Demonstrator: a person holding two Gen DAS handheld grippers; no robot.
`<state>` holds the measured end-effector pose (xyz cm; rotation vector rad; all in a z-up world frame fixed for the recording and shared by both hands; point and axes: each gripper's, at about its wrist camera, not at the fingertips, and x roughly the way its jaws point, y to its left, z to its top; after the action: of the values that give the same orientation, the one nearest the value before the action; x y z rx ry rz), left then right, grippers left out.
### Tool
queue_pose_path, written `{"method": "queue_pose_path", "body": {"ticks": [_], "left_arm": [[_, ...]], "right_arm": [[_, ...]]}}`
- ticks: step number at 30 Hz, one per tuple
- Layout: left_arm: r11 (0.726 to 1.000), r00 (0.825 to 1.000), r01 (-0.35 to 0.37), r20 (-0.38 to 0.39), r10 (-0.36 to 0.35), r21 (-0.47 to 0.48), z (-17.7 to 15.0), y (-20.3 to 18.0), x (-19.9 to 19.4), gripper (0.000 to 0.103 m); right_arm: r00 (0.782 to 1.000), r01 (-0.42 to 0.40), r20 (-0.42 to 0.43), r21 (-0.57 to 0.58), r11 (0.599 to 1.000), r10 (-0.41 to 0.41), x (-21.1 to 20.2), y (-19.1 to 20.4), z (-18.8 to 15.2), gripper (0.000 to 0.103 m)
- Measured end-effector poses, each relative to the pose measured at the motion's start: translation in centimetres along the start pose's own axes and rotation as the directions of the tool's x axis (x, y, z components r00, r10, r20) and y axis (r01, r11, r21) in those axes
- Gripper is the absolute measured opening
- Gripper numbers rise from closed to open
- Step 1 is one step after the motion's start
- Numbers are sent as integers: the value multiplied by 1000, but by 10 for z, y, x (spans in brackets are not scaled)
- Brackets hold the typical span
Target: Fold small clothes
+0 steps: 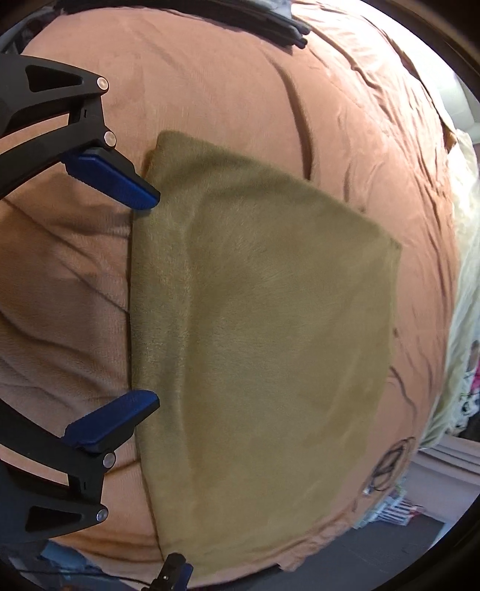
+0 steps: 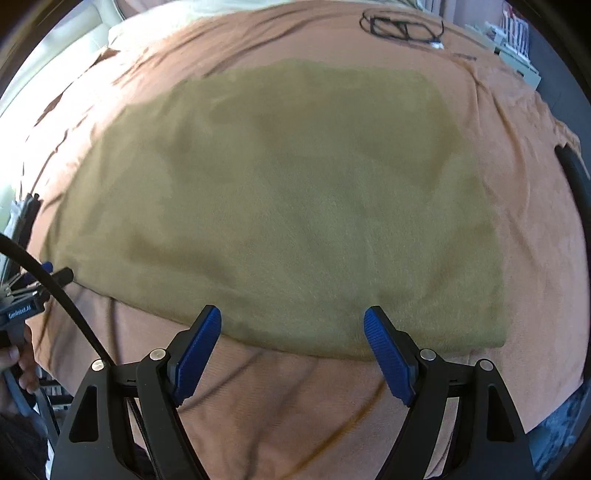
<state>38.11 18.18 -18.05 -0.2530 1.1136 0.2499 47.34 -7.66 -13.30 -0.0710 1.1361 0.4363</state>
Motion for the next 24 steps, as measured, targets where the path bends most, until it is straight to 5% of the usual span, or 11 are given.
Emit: {"method": "queue_pose_path", "body": {"ticks": [5, 10, 17, 20, 24], "left_arm": [[997, 999, 25, 28, -23, -70, 3, 26, -15, 93], [988, 998, 48, 42, -42, -148, 3, 56, -23, 87], [982, 995, 68, 89, -52, -179, 0, 82, -37, 83], [976, 992, 90, 101, -71, -201, 0, 93, -41, 72], [969, 990, 119, 105, -99, -215, 1, 105, -42, 69]], "right_arm": [[998, -11, 63, -41, 999, 14, -18, 23, 8, 73], [996, -76, 46, -45, 996, 78, -16, 36, 18, 43], [987, -162, 18, 5, 987, 162, 7, 42, 31, 27], [982, -189, 8, 11, 982, 189, 18, 42, 31, 17], [972, -234, -23, 15, 972, 234, 34, 44, 33, 7]]}}
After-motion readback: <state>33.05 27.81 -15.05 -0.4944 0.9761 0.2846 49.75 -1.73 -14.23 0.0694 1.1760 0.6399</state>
